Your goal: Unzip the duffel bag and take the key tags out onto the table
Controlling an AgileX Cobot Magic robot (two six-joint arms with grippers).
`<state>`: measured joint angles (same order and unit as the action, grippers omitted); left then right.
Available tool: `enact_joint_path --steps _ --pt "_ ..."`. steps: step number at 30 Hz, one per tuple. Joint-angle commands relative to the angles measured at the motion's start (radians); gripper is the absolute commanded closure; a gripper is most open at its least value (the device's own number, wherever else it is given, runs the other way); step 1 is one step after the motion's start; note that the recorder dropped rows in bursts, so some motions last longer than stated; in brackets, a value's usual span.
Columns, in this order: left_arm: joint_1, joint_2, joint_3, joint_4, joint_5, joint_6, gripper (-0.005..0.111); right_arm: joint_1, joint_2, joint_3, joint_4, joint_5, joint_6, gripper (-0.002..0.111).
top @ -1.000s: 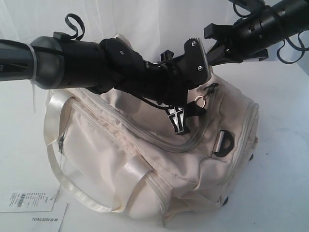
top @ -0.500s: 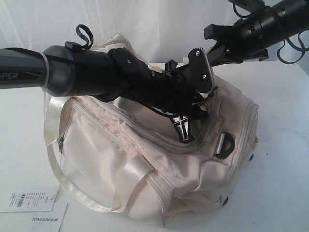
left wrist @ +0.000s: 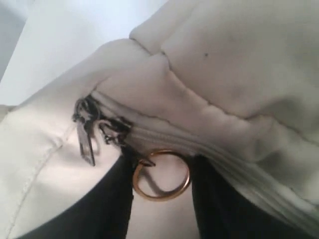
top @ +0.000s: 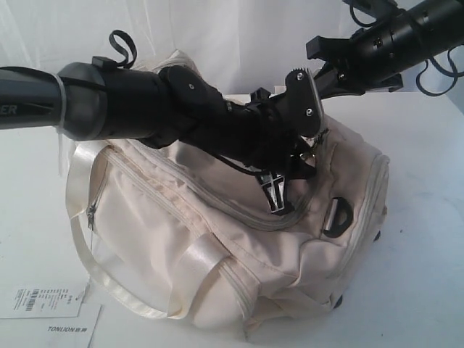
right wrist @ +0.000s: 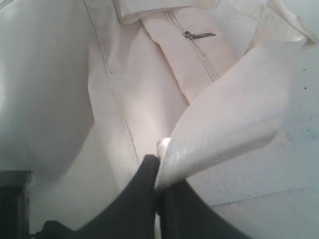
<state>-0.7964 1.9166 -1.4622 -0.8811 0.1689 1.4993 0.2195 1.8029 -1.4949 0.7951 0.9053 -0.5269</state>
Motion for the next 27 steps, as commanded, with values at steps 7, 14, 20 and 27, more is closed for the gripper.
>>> enact_joint_path --steps 7,14,20,27 --pt "-0.008 -0.107 -0.004 0.083 0.144 -0.255 0.107 0.0 -0.025 -0.009 0.043 0.015 -0.007 0.108" --pt "0.017 -0.15 -0.004 0.202 0.337 -0.485 0.107 0.0 -0.025 -0.009 0.042 0.015 -0.015 0.108" --pt "0.019 -0.161 -0.004 0.232 0.429 -0.586 0.107 0.0 -0.025 -0.009 0.042 0.013 -0.015 0.108" --pt "0.019 -0.165 -0.004 0.232 0.448 -0.637 0.107 0.0 -0.025 -0.009 0.039 -0.018 -0.015 0.108"
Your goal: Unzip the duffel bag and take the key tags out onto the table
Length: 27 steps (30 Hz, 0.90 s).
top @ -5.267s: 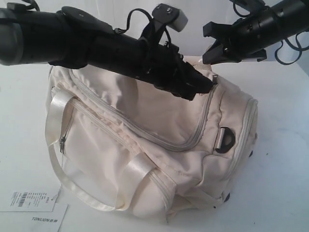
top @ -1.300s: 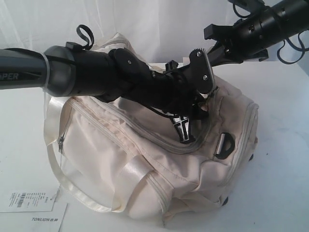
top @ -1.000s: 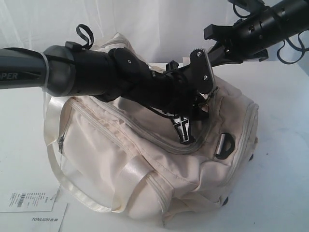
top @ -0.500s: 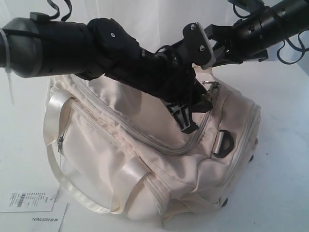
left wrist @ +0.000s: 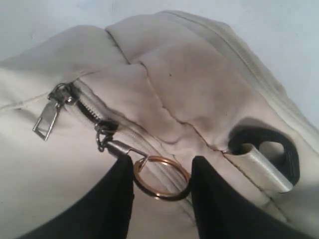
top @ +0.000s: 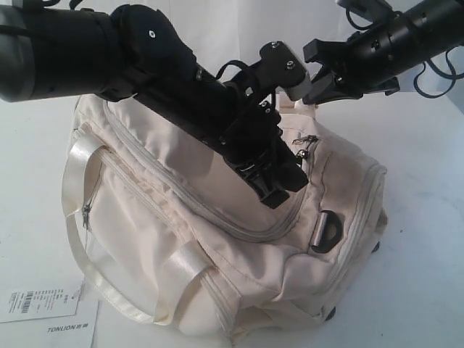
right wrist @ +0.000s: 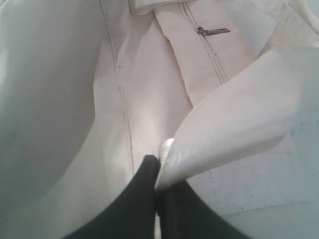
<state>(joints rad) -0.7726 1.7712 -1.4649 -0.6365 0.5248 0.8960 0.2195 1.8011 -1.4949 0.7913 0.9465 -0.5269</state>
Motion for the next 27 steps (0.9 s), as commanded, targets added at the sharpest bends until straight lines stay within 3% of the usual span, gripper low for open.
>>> enact_joint_path --steps 1,16,27 --pt "-0.005 -0.022 -0.001 -0.013 0.108 -0.033 0.107 0.0 -0.024 -0.009 0.042 -0.064 -0.015 0.108" --pt "-0.005 -0.049 -0.001 -0.011 0.313 -0.111 0.107 -0.002 -0.024 -0.009 -0.119 -0.141 0.064 0.108" --pt "-0.007 -0.049 0.082 -0.025 0.295 -0.117 0.107 -0.002 -0.024 -0.009 -0.176 -0.202 0.114 0.108"
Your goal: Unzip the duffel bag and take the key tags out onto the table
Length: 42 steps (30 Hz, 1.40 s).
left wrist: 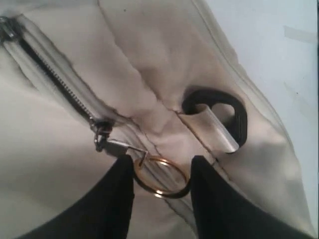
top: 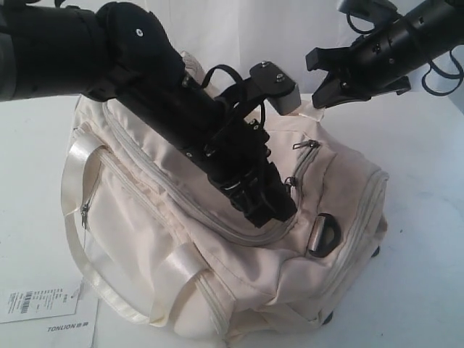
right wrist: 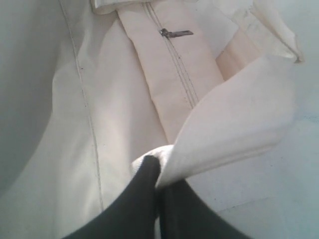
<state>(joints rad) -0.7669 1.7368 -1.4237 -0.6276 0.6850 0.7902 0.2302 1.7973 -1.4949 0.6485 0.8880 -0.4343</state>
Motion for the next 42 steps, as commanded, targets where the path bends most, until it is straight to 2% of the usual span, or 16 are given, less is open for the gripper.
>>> enact_joint_path --steps 1,9,16,23,28,31,34,40,42 --pt "-0.013 -0.014 0.05 -0.042 0.128 -0.01 0.107 -0.012 -0.02 -0.009 -0.044 -0.147 0.031 0.108" --pt "-0.013 -0.014 0.057 -0.051 0.146 -0.006 0.107 -0.014 -0.02 -0.009 -0.249 -0.198 0.16 0.108" --pt "-0.013 -0.077 0.057 -0.032 0.178 -0.006 0.107 -0.078 -0.02 -0.009 -0.265 -0.165 0.187 0.108" --pt "-0.013 -0.149 0.067 0.148 0.313 -0.125 0.107 -0.091 -0.02 -0.009 -0.284 -0.152 0.197 0.108" --pt "-0.013 -0.157 0.067 0.283 0.304 -0.213 0.107 -0.091 -0.02 -0.009 -0.277 -0.13 0.197 0.108" --pt "-0.013 -0.157 0.067 0.289 0.258 -0.216 0.107 -0.091 -0.02 -0.009 -0.219 -0.099 0.16 0.107" --pt "-0.013 -0.157 0.067 0.285 0.224 -0.216 0.107 -0.091 -0.02 -0.009 -0.158 -0.052 0.102 0.096" --pt "-0.013 -0.158 0.067 0.261 0.222 -0.216 0.107 -0.091 -0.045 -0.009 -0.149 0.028 0.095 0.046" --pt "-0.013 -0.158 0.067 0.228 0.224 -0.216 0.107 -0.091 -0.072 -0.009 -0.149 0.039 0.098 0.038"
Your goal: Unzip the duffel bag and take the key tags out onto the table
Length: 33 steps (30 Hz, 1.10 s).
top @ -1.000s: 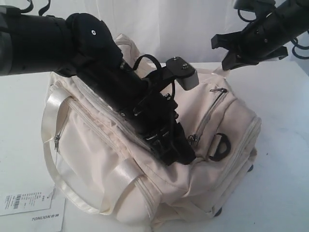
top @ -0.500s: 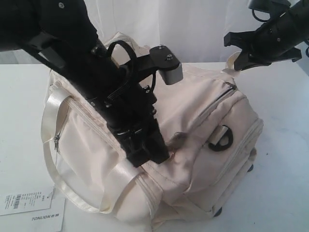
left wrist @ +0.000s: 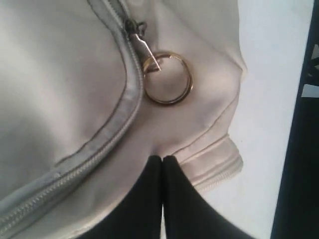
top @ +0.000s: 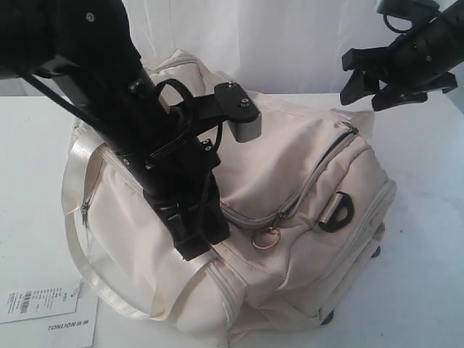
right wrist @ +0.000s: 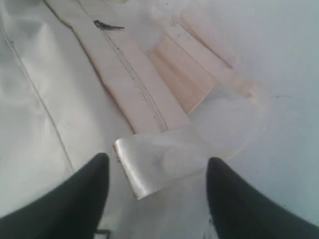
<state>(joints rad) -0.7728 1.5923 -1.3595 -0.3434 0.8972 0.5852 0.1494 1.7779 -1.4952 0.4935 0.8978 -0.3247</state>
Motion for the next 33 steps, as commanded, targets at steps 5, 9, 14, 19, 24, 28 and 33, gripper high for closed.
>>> enact_joint_path --steps 5,9,14,19,24,28,33 --pt "-0.007 -0.014 0.002 -0.22 0.0 -0.01 0.107 -0.011 -0.2 -0.009 0.006 0.071 0.026 0.038" --pt "-0.007 -0.014 0.002 -0.323 -0.02 -0.027 0.103 -0.011 -0.274 0.001 0.047 0.323 0.009 0.038" --pt "-0.007 -0.016 0.002 -0.249 0.016 -0.152 0.078 0.025 -0.34 0.163 0.117 0.323 -0.048 0.038" --pt "-0.007 -0.016 0.002 -0.249 0.016 -0.17 0.069 0.051 -0.345 0.318 0.126 0.317 -0.064 0.038" --pt "-0.007 -0.016 0.002 -0.253 0.016 -0.17 0.062 0.051 -0.336 0.391 0.141 0.195 -0.064 0.038" --pt "-0.007 -0.016 0.002 -0.255 0.016 -0.17 0.062 0.051 -0.288 0.403 0.15 0.155 -0.06 0.038" --pt "-0.007 -0.016 0.002 -0.255 0.012 -0.17 0.062 0.051 -0.214 0.403 0.199 0.08 -0.06 0.038"
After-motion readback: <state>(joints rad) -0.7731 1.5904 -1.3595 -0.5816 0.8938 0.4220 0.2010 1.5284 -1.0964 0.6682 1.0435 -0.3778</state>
